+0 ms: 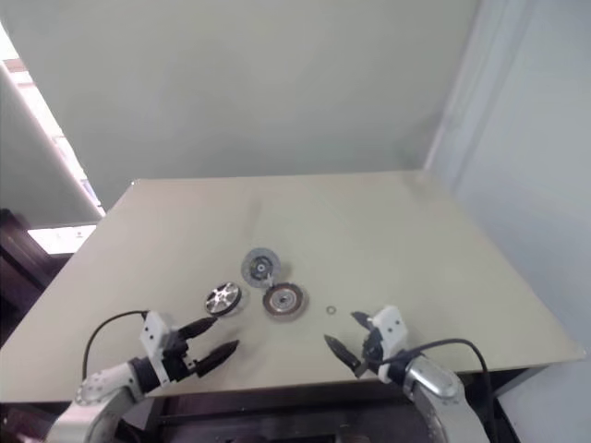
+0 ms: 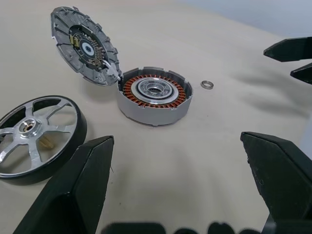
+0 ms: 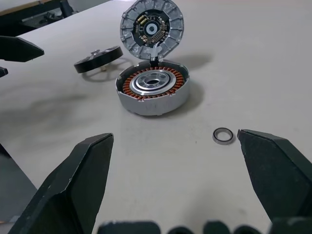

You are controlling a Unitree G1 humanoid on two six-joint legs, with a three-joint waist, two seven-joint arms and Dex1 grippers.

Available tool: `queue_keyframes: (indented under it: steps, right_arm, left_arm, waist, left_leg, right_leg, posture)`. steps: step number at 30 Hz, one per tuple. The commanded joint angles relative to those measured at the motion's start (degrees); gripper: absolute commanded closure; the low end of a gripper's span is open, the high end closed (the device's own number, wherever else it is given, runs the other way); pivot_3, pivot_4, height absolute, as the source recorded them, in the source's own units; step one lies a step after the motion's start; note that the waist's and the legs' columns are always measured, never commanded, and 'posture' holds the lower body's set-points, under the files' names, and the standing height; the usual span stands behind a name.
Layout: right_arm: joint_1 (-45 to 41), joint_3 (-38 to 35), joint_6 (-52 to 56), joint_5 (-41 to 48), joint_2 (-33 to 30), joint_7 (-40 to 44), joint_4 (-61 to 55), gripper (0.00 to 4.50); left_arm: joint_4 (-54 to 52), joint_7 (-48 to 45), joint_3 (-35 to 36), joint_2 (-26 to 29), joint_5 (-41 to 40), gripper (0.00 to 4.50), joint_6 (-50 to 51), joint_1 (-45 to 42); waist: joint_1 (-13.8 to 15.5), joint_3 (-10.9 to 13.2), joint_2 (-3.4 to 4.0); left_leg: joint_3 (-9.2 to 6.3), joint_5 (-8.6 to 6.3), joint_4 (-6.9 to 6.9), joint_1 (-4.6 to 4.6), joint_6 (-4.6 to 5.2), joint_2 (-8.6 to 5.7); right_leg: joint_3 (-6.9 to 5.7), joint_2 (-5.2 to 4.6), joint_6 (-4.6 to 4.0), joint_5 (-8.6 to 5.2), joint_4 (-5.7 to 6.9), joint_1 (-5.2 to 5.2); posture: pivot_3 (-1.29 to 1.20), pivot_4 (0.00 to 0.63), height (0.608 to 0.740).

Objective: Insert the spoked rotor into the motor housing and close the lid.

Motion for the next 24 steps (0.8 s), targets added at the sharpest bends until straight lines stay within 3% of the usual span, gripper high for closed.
queue_keyframes:
  steps: [1,12,24]
  right_arm:
    - [-1.7,-0.3,-0.8,0.3,0.0,0.0,-0.7,0.04]
    - [-4.2,0.2,-0.4,-0.3,1.1,-1.6,0.4,0.04]
    - [-8.7,-1.6,6.9,-2.3,3.5,-11.7,3.6,0.04]
  left_arm:
    - [-1.4,0.2,0.0,-0.2,0.0,0.04,-1.0,-1.0]
    - [-2.1,0.6,0.0,0.0,-0.1,0.04,-1.2,-0.9]
    - [0.4,1.1,-2.0,-1.0,1.5,0.04,-1.3,-4.7]
  waist:
    - [0.0,0.0,0.00]
    - [0.0,0.0,0.00]
    - [0.0,0.0,0.00]
  left_leg:
    - [0.00,0.00,0.00,0.00,0.00,0.00]
    - [0.00,0.00,0.00,0.00,0.00,0.00]
    - [0.00,0.00,-0.03,0.00,0.01,-0.03]
  right_leg:
    - [0.00,0.00,0.00,0.00,0.00,0.00]
    - [0.00,0.00,0.00,0.00,0.00,0.00]
    - [0.01,0.01,0.00,0.00,0.00,0.00]
  posture:
    - [0.00,0.000,0.740]
    - [0.00,0.000,0.740]
    - [0.00,0.000,0.740]
